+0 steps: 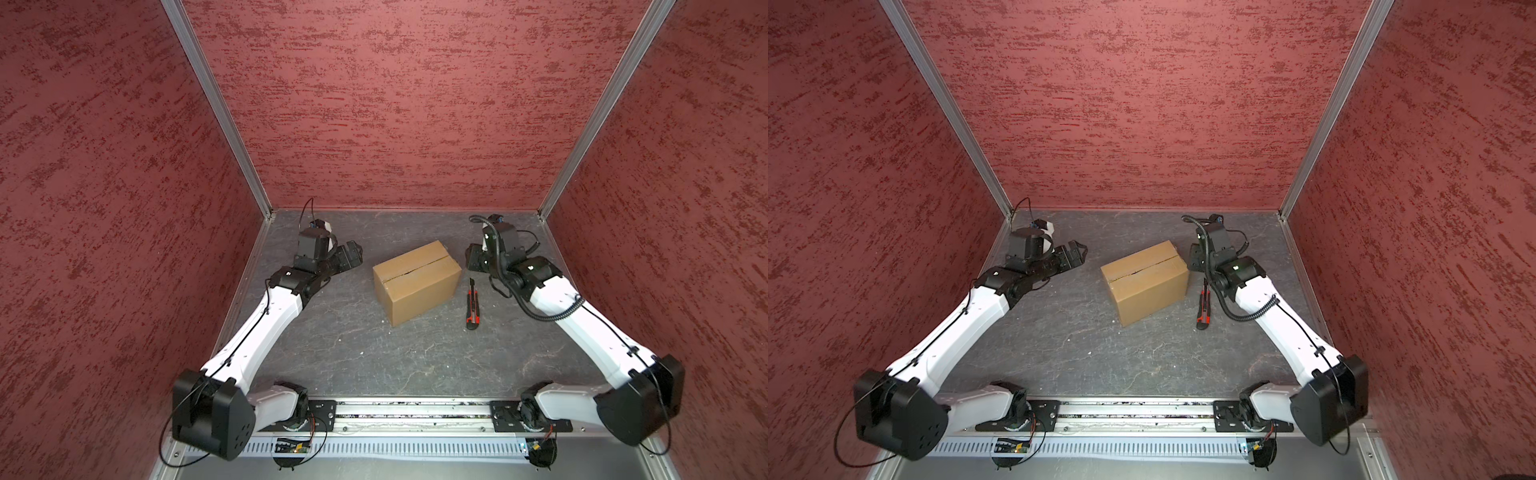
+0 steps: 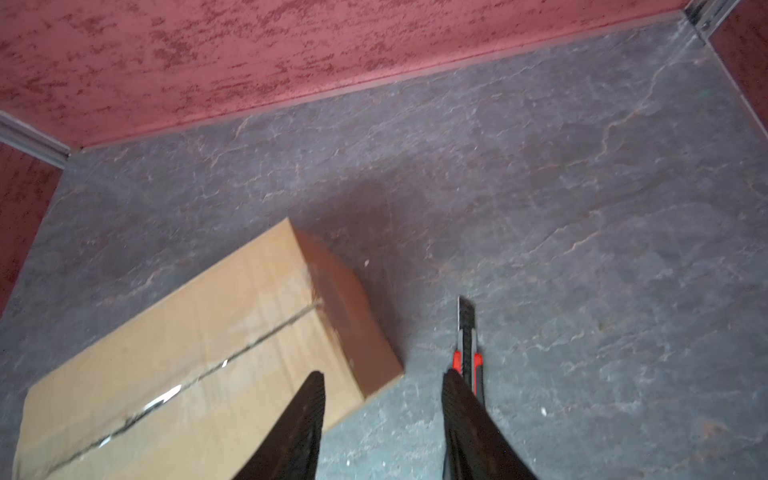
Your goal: Unpack the express box
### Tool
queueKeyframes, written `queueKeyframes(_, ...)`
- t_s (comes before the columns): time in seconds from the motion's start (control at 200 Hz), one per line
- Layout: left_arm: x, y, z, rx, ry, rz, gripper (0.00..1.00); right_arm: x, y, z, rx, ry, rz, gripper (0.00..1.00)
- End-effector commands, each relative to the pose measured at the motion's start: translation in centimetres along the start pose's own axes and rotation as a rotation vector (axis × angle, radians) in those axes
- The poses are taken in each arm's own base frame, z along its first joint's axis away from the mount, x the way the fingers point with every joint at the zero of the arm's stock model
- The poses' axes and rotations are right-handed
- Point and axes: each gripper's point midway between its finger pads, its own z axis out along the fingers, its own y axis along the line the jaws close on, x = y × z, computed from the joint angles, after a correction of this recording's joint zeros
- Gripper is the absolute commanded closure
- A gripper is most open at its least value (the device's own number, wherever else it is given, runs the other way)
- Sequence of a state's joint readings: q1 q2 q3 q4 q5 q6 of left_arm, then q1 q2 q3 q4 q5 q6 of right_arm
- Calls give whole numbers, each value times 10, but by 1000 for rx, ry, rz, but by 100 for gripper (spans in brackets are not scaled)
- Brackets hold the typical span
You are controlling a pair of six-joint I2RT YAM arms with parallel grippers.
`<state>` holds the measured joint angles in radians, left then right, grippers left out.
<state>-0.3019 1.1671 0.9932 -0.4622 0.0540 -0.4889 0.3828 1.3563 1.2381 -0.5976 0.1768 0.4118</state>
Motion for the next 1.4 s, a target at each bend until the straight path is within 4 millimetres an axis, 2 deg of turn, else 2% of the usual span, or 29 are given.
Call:
queueKeyframes(0.0, 34, 13, -17, -77, 55, 18, 0, -20, 0, 34, -36, -2, -60, 52)
queueKeyframes(0.15, 71, 15, -14, -71, 118, -5, 0, -32, 6, 82, -116, 14, -68, 53)
queueKeyframes(0.341, 103, 16, 6, -63, 191, -21, 0, -28, 27, 140, -230, 78, -132, 55)
queueKeyframes(0.531, 111, 13, 29, -62, 216, -20, 0, -23, 46, 177, -329, 106, -200, 56)
queueKeyframes(0.691, 112, 11, 44, -66, 223, -18, 0, -16, 61, 195, -411, 132, -240, 56)
queueKeyframes(0.817, 110, 10, 53, -66, 220, -13, 0, -8, 70, 200, -456, 149, -284, 56)
queueKeyframes(0.942, 104, 9, 64, -66, 208, -12, 0, 0, 72, 197, -468, 165, -301, 56)
queueKeyframes(1.393, 79, 5, 104, -45, 170, -19, 0, 32, 71, 150, -503, 152, -291, 57)
